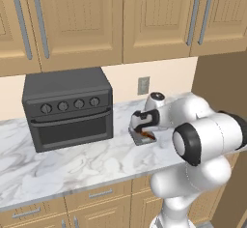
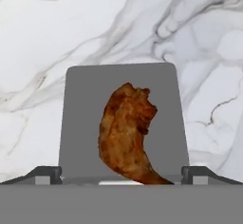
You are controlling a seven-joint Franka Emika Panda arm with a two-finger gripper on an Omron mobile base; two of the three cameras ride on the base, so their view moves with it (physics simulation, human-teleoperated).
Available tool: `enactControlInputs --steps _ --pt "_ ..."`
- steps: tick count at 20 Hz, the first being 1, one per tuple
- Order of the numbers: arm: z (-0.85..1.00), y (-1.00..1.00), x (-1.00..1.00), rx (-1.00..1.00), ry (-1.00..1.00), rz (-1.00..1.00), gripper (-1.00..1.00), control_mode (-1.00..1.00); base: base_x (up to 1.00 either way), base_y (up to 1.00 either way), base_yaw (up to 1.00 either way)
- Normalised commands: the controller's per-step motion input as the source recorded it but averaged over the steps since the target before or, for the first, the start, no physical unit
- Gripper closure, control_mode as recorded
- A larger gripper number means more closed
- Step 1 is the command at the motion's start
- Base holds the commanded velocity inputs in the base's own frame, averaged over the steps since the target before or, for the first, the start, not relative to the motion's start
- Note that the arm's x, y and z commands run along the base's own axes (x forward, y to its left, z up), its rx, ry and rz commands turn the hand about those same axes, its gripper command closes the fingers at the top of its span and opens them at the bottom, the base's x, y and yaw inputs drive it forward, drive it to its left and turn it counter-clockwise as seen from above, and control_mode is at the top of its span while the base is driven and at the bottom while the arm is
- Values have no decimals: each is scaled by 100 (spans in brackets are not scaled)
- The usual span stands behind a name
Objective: Take the chicken drumstick from the fridge and place it on the digital scale on the counter by the fridge. Wait a few seconds for a reading, then move it to the plate on the dining counter.
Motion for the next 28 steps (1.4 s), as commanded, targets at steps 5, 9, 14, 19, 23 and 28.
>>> enactControlInputs --steps 5,9,14,19,23,28 --pt "-28 0 25 0 0 0 -100 -100 0 0 0" --pt "-32 0 12 0 0 0 -100 -100 0 0 0" --pt "-35 0 11 0 0 0 -100 -100 0 0 0" --pt "-37 0 14 0 1 0 100 -100 0 0 0" --pt "-20 0 2 0 0 0 100 -100 0 0 0" --pt "9 0 -21 0 -1 0 100 -100 0 0 0"
